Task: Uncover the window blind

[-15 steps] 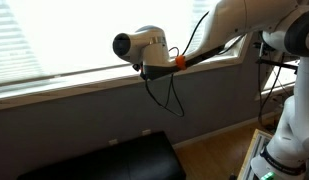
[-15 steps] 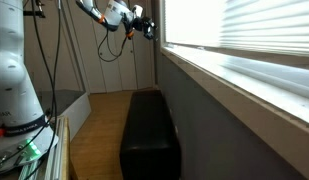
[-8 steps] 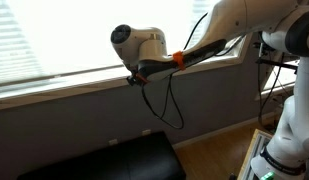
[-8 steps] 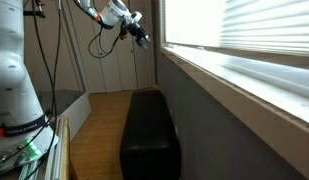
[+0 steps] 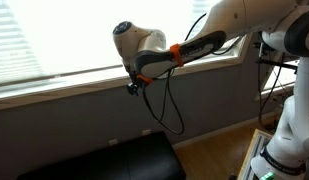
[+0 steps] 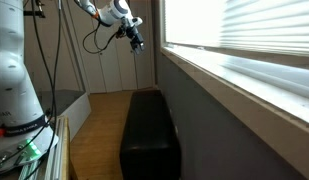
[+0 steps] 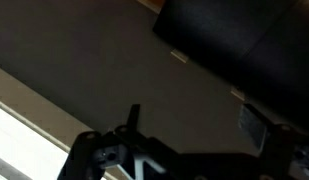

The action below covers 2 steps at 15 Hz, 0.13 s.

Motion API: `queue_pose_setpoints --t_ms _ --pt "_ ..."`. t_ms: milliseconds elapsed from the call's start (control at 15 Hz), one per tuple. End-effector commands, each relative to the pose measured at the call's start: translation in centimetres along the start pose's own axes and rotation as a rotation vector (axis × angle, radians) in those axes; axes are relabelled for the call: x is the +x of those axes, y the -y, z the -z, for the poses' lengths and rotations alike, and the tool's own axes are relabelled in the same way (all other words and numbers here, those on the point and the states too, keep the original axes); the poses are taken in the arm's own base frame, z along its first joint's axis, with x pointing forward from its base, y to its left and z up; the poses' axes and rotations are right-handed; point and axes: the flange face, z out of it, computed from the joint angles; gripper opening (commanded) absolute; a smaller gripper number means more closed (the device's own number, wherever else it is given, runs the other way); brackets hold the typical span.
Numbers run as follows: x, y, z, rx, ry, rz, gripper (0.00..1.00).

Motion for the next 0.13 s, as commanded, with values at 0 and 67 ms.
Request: queue_pose_setpoints --t_ms 0,67 --pt "0.04 0.06 0.11 0.001 0.002 0.001 1.00" --pt "0.03 0.07 0.10 0.001 0.002 0.002 1.00"
